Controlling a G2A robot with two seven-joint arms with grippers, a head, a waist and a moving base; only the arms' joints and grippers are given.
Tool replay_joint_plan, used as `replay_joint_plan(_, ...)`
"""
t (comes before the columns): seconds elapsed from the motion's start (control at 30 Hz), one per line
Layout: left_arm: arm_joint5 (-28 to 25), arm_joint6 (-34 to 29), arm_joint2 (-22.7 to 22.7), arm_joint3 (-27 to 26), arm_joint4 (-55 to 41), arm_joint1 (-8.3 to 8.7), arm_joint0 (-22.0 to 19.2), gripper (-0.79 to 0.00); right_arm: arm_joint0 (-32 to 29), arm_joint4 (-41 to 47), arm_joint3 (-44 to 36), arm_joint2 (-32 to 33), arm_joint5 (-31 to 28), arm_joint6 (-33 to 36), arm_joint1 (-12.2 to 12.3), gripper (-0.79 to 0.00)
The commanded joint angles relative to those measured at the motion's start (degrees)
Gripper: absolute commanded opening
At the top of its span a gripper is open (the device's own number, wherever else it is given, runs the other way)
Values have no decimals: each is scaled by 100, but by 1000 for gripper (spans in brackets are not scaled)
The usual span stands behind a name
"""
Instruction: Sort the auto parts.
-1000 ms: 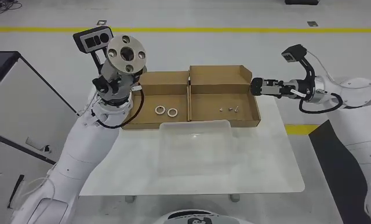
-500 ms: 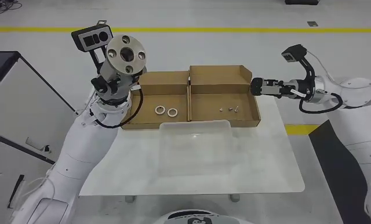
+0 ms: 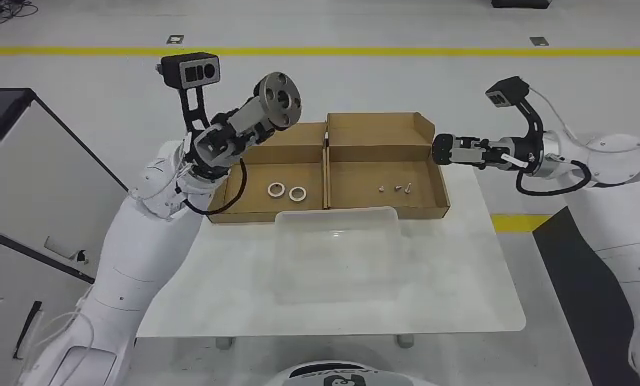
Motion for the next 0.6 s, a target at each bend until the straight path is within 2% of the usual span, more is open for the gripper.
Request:
replay_joint_plan(0.0, 157, 103, 1, 151, 248, -17, -134, -785, 0, 0, 0, 0, 0, 0, 0, 0)
replay_joint_plan(0.17, 738, 595, 72, 715, 1082, -79, -609, -785, 0, 0, 0, 0, 0, 0, 0, 0)
replay_joint_plan(0.3, 918, 704, 112, 1108, 1761, -102, -817, -785, 0, 0, 0, 0, 0, 0, 0, 0)
replay_joint_plan(0.37, 1096, 665, 94, 1251, 2233, -84, -831, -785, 0, 0, 0, 0, 0, 0, 0, 0)
replay_joint_plan(0.57, 1581, 345, -28, 1255, 3282, 8, -643, -785, 0, 0, 0, 0, 0, 0, 0, 0)
